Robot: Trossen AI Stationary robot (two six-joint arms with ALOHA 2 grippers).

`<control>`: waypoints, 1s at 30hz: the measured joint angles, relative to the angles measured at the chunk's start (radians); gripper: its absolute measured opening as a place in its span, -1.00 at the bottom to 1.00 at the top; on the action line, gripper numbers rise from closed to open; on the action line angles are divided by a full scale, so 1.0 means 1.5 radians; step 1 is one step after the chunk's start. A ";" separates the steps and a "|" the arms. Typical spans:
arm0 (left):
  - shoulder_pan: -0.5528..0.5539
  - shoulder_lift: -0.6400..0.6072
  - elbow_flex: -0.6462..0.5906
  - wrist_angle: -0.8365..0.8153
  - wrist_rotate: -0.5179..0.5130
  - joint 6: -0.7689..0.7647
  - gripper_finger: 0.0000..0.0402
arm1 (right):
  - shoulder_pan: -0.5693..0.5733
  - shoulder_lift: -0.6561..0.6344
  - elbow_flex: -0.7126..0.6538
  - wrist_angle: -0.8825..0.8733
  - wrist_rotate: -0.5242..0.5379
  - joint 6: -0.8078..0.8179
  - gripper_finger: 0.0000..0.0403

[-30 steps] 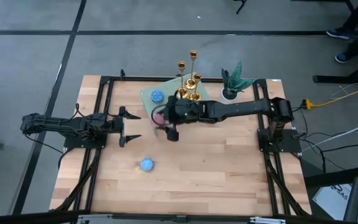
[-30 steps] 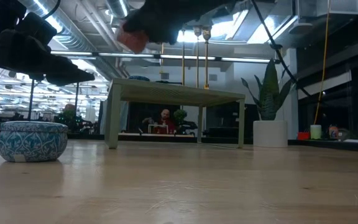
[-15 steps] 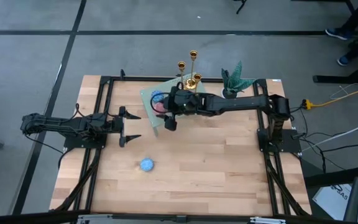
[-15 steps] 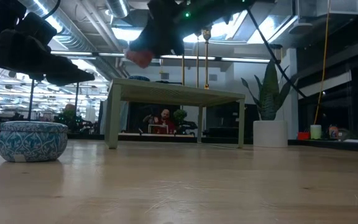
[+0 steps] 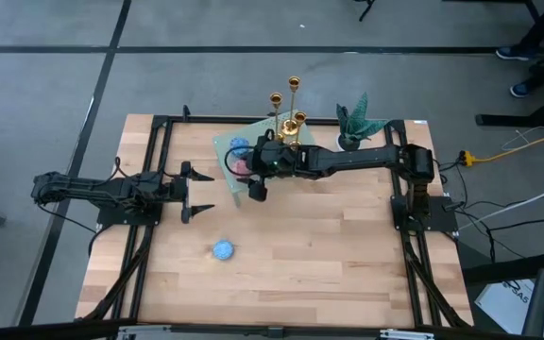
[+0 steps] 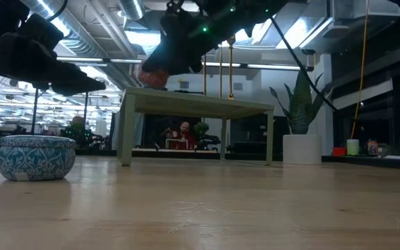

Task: Pick & Place candle stick holders
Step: Put the red scented candle on the shelf, then put the light blue scented candle on the shelf

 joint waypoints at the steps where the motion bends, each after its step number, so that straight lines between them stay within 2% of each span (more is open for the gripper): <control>1: 0.000 0.000 0.000 0.000 0.000 0.000 0.99 | 0.000 0.000 0.000 0.001 0.000 -0.001 0.53; 16: 0.000 0.000 0.000 0.000 0.000 0.000 0.99 | -0.006 0.003 0.000 0.018 0.005 -0.005 0.55; 25: 0.000 0.000 0.000 0.000 0.000 0.000 0.99 | -0.020 0.003 0.000 0.017 0.005 -0.005 0.83; 30: 0.000 0.000 0.000 0.000 0.000 0.000 0.99 | -0.022 0.003 0.000 0.016 0.005 -0.009 0.91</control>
